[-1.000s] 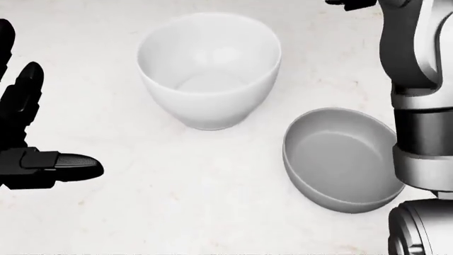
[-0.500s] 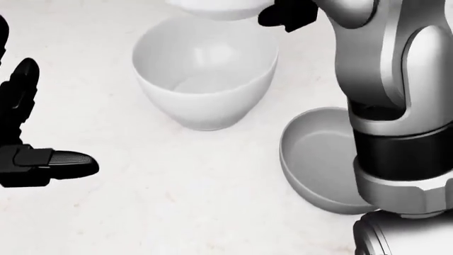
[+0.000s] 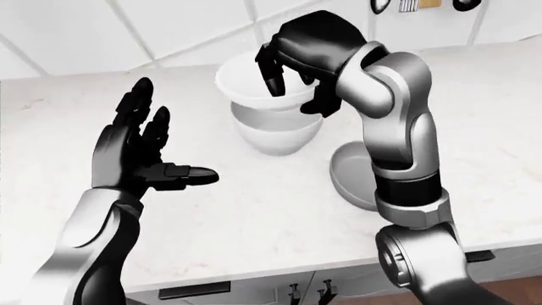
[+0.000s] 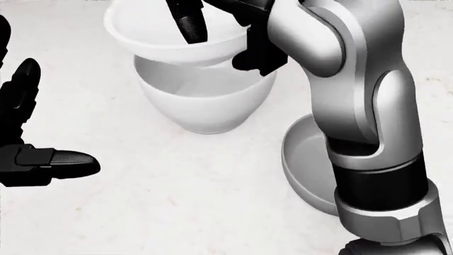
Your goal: Stack the bowls from largest to smallest.
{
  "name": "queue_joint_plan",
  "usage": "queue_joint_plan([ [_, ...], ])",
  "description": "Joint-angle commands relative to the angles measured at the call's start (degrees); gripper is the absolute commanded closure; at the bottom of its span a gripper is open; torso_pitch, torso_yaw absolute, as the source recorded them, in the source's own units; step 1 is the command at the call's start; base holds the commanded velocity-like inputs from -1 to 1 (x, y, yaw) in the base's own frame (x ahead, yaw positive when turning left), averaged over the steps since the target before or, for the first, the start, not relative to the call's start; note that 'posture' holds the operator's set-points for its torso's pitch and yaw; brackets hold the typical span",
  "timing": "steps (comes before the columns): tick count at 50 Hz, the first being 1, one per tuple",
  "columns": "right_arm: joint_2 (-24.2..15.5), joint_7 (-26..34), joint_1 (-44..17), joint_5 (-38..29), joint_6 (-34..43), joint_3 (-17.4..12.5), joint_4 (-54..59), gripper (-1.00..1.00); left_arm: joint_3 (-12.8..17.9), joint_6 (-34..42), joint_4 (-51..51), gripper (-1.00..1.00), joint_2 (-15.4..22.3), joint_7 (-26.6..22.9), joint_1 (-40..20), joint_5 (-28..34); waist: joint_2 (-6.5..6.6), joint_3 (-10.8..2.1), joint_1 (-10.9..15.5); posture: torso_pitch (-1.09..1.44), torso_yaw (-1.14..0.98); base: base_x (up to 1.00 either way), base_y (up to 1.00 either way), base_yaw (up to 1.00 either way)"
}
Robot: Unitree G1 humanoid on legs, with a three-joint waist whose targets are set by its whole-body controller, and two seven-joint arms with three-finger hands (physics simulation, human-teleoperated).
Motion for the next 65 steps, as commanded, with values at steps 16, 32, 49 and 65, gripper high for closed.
queue_joint_plan([
  [16,0.30,-3.64,0.84,-0.03,-0.93,-0.93,-1.03,0.84,0.52,-2.46,-1.26,-1.00,0.30,-0.51,-0.65,0.74,0.19,-1.79,0.03,0.00,0.00,0.00,0.00,0.00],
  [32,-0.12,-6.24,3.55,-0.81,-2.92,-0.92,0.16,0.59,-0.12,-4.29,-0.01,-1.00,-0.31,-0.87,-0.12,1.89,0.09,-1.95,0.16,0.00,0.00,0.00,0.00,0.00],
  [49,-0.63,-4.95,4.19,0.00,-3.32,-1.62,-2.39,-0.28,0.40,-3.96,0.24,-1.00,-0.01,-0.81,-0.62,1.52,0.02,-2.06,0.12,0.00,0.00,0.00,0.00,0.00],
  [65,-1.67,1.32,1.18,3.26,0.04,-2.28,-7.88,-0.25,0.37,-2.81,-1.17,-1.00,0.00,-0.05,-0.62,0.85,0.03,-1.90,0.09,0.00,0.00,0.00,0.00,0.00],
])
